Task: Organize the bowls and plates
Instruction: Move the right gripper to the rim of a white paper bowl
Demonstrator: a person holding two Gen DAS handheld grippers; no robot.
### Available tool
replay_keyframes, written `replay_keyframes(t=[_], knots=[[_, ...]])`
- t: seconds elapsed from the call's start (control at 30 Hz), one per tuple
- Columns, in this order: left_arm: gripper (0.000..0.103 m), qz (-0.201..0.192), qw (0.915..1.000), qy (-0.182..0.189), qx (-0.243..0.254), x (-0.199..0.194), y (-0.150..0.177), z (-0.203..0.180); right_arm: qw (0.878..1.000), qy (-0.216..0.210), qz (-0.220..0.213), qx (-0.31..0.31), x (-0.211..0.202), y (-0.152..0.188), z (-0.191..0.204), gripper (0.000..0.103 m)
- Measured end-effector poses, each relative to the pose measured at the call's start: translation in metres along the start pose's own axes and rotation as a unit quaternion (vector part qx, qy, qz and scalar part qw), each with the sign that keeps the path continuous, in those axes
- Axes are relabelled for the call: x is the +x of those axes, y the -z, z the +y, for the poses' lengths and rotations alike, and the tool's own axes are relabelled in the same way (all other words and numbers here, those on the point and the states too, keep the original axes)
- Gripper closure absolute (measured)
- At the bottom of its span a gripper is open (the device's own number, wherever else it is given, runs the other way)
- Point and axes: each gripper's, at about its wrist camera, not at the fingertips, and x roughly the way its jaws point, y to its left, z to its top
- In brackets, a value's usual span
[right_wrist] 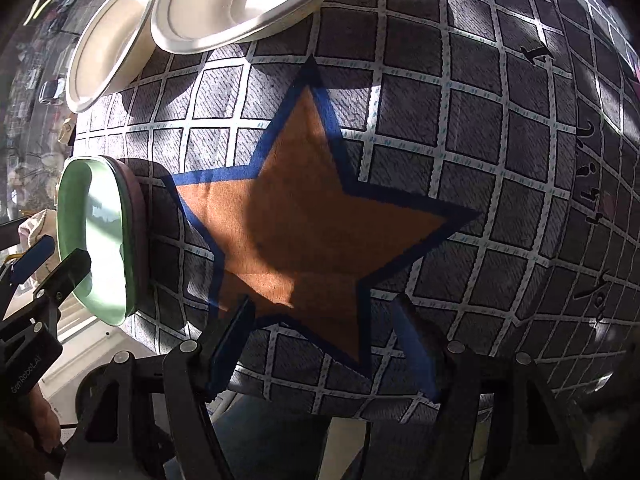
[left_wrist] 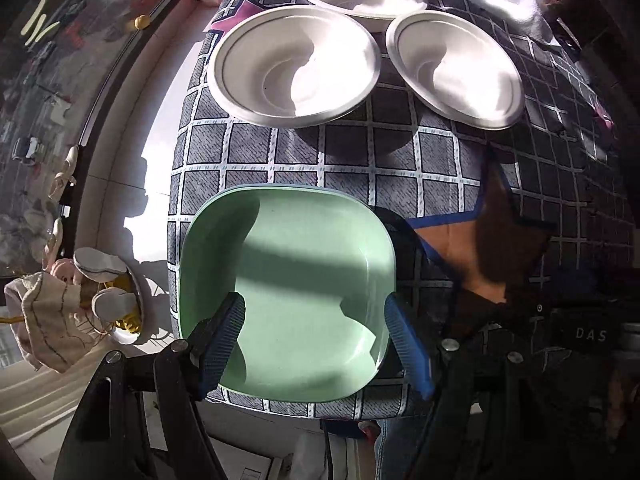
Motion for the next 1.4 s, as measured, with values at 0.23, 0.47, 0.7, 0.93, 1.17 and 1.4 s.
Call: replay_keyframes(t=[0.23,0.47,0.7,0.93,1.17,1.4], knots=[[0.027,-0.004,0.9979,0.021,0.061,-0.006,-0.009,-0.036,0.997,0.005,0.004,0.071,0.016,0.019,-0.067,0.031],[0.027,0.0,0.9959,0.027,0.087,-0.003,-0.013,-0.046,0.995,0.038,-0.015,0.09,0.016,0.042,-0.108,0.03],[0.027,0.008,0.9962,0.049,0.073,0.001,-0.022,-0.045,0.986,0.062,-0.007,0.155,0.011,0.055,-0.148,0.03],[0.027,0.014,0.9968,0.077,-0.017,0.005,-0.063,-0.042,0.989,0.044,-0.072,0.123,-0.044,-0.003,-0.129,0.03],[0.027,0.012,0.9769,0.089,-0.194,0.011,-0.092,-0.019,0.993,0.036,-0.108,-0.033,-0.088,-0.117,-0.047,0.03],[0.027,0.02,0.9444,0.081,-0.318,0.032,-0.103,-0.005,0.982,0.054,-0.096,-0.156,-0.085,-0.2,0.018,0.03]])
